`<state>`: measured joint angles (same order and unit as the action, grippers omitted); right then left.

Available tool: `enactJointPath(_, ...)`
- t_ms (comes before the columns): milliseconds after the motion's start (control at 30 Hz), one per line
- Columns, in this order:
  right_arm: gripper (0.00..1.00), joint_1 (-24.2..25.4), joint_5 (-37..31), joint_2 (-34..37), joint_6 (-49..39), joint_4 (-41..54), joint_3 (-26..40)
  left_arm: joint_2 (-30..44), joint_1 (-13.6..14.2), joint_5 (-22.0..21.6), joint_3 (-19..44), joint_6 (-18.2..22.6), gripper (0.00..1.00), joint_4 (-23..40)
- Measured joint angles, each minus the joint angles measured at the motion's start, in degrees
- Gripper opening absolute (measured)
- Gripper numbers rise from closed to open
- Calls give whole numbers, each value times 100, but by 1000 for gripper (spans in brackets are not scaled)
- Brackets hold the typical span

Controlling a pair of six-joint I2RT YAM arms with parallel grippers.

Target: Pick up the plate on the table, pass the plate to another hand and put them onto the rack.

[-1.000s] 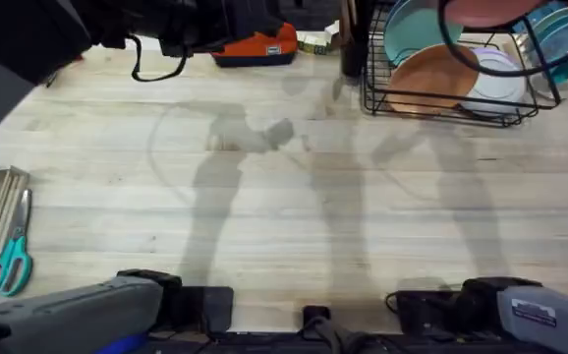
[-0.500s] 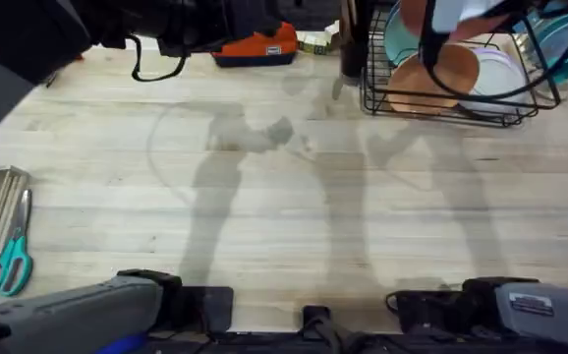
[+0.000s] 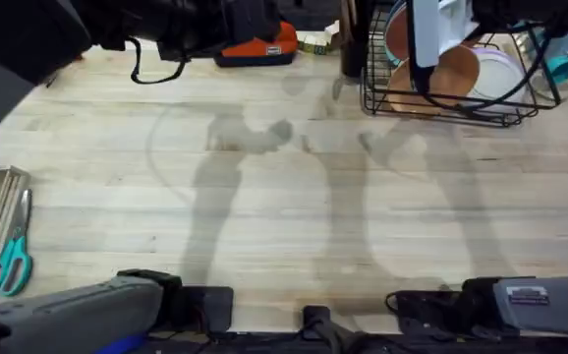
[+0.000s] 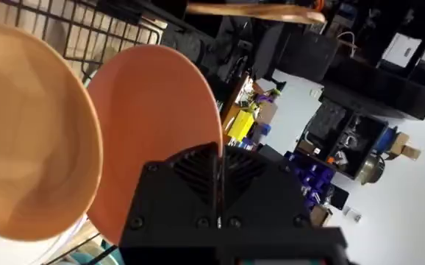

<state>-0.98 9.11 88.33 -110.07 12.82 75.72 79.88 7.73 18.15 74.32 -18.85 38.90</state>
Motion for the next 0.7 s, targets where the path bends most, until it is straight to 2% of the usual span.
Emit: enactJointPath(700,28,201,64,888,-438,-276,34,0,0,0,0,0,995,30)
